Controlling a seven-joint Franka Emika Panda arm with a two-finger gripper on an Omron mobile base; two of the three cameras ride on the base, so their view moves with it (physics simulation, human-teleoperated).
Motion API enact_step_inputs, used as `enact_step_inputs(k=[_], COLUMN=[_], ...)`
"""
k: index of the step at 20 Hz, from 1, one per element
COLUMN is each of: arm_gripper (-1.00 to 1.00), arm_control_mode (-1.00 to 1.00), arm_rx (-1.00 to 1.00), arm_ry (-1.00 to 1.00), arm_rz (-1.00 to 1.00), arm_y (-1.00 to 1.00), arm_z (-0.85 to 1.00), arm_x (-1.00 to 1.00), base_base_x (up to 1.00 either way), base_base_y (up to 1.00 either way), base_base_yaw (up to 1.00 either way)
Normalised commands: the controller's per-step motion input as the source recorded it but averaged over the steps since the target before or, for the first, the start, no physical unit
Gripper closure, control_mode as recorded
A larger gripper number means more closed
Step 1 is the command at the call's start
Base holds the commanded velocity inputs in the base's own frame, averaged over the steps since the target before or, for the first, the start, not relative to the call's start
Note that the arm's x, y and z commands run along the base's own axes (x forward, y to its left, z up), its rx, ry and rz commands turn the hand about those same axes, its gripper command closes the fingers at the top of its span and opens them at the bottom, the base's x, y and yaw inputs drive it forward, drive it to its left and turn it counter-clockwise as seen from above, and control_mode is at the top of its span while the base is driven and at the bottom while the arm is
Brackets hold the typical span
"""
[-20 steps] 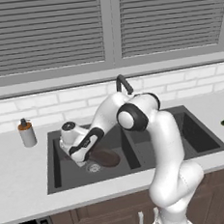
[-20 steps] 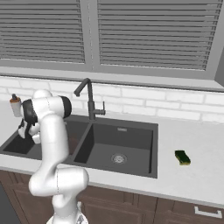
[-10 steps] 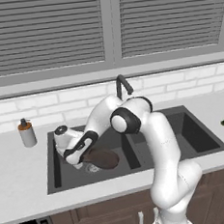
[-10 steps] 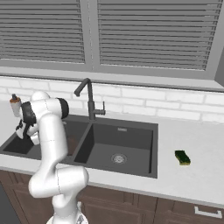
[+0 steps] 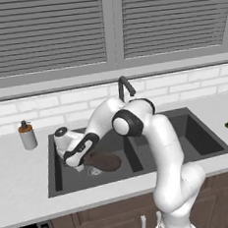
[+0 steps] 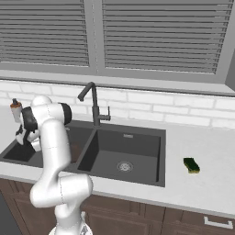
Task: Pick the pan and sponge and place them into the sink. Then turn on the water.
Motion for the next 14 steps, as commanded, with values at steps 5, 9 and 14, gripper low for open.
enact_step_inputs(k=[5, 9, 14], arm_gripper=[-1.0, -1.0, -1.0], arm_control_mode=[-1.0, -1.0, -1.0], arm_rx=[0.0, 0.0, 0.0], arm_ry=[0.0, 0.0, 0.0], arm_rz=[0.01, 0.02, 0.0], arm_y=[-0.25, -0.34, -0.11], arm_z=[0.54, 0.67, 0.48], arm_x=[0.0, -0.16, -0.22], base_base_x=[0.0, 0.0, 0.0], base_base_y=[0.0, 0.0, 0.0], base_base_yaw=[0.0, 0.0, 0.0])
